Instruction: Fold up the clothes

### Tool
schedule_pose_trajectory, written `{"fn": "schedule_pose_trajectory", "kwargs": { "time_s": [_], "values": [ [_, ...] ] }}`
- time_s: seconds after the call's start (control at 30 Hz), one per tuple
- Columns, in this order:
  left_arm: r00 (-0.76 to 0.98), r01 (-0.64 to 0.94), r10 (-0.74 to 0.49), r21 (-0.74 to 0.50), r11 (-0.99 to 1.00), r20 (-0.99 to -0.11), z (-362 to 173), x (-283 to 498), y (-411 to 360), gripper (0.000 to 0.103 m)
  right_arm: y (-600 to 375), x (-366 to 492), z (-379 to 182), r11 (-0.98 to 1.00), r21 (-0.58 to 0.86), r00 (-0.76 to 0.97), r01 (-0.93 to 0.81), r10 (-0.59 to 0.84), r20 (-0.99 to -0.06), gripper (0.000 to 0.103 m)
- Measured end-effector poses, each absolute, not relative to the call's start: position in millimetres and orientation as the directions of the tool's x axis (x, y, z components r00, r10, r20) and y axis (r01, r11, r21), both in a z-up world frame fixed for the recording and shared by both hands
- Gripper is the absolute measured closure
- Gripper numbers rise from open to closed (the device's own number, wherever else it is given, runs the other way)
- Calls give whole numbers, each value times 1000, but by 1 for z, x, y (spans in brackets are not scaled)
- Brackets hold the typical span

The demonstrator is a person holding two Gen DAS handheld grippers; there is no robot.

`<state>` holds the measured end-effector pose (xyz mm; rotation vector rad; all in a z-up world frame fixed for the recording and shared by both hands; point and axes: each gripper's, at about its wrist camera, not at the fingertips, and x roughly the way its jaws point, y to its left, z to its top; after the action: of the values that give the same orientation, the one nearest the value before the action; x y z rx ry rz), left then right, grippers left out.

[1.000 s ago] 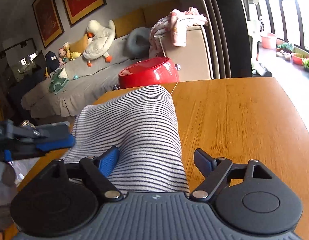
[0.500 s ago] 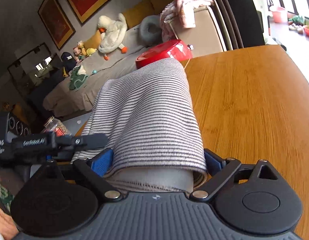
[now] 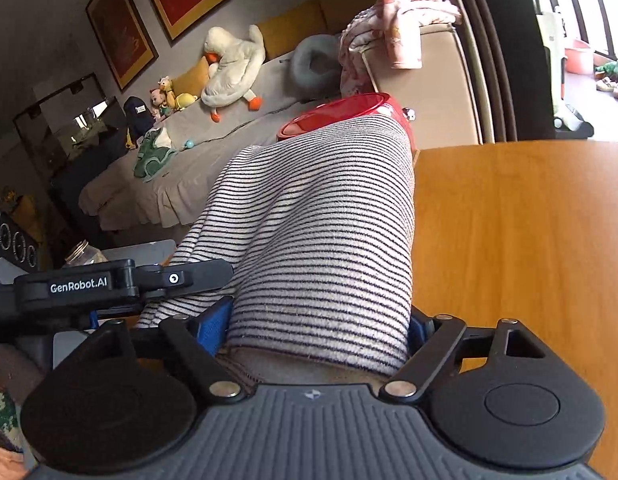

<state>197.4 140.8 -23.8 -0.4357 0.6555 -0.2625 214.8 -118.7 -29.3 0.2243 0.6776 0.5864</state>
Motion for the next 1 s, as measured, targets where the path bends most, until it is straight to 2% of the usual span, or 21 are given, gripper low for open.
{"fn": "schedule_pose_trajectory", "kwargs": {
  "time_s": [0.23, 0.43, 0.63, 0.77, 0.83, 1.0],
  "values": [
    [778, 64, -341, -473, 879, -528, -23, 212, 157, 34, -99, 251, -29, 808, 353, 611, -471, 588, -530, 16],
    [786, 90, -349, -463, 882, -511, -27, 220, 155, 30, -103, 252, -30, 821, 360, 629, -444, 571, -527, 15],
    [782, 98, -358, -467, 879, -511, -27, 220, 155, 29, -107, 246, -30, 833, 360, 650, -420, 553, -522, 10],
    [781, 107, -366, -468, 877, -507, -27, 224, 156, 28, -111, 236, -30, 838, 365, 666, -407, 545, -509, 10],
    [781, 114, -371, -469, 876, -502, -28, 228, 155, 28, -111, 234, -29, 844, 349, 676, -407, 536, -506, 16],
    [786, 118, -363, -456, 882, -500, -29, 236, 151, 26, -109, 239, -31, 856, 347, 674, -384, 517, -528, 16]
  ]
}}
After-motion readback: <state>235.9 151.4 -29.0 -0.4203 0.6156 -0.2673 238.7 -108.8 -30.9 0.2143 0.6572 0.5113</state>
